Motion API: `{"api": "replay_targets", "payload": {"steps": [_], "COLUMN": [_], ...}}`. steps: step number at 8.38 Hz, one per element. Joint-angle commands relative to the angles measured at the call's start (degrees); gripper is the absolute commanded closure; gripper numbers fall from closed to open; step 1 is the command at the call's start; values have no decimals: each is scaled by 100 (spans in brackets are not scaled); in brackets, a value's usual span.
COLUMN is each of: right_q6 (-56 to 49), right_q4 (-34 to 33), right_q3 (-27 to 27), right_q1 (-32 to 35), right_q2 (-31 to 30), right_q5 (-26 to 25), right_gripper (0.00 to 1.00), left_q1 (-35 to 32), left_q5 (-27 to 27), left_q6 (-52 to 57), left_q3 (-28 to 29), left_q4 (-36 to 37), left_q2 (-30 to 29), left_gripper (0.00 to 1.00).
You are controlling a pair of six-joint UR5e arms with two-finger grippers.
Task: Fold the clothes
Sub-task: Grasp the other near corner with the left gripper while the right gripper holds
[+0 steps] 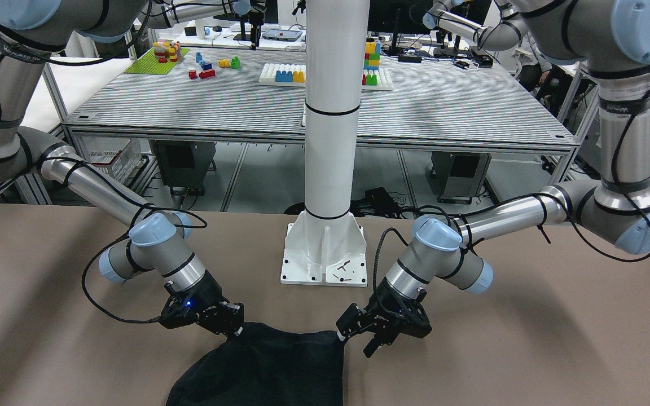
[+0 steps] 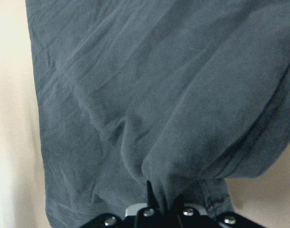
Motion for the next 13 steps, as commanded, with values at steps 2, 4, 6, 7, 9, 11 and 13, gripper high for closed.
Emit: {"api": "replay_targets", "payload": {"steps": [2, 4, 6, 7, 9, 11, 13], "right_q6": [-22, -22, -22, -22, -22, -22, -31], "right_q4": [0, 0, 0, 0, 9, 0, 9], "right_q3": [21, 4, -5, -5, 4, 4, 4], "right_q1": [-23, -23, -23, -32, -23, -23, -23], "right_q2": [19, 19, 10, 10, -16, -16, -16], "right_q5": [-61, -123, -123, -123, -123, -123, -114], "right_gripper": [100, 100, 100, 100, 100, 100, 100], "left_q1": [571, 913, 959, 967, 959, 950, 924], "left_q5": [513, 802, 857, 848, 865, 892, 901], "left_q6": [-26, -35, -35, -35, -35, -52, -70], "left_q3": [288, 474, 483, 553, 668, 686, 625], "left_q4": [144, 109, 118, 109, 118, 109, 109], "left_q2": [11, -86, -139, -174, -288, -358, -411], "left_gripper": [6, 6, 6, 12, 21, 42, 100]}}
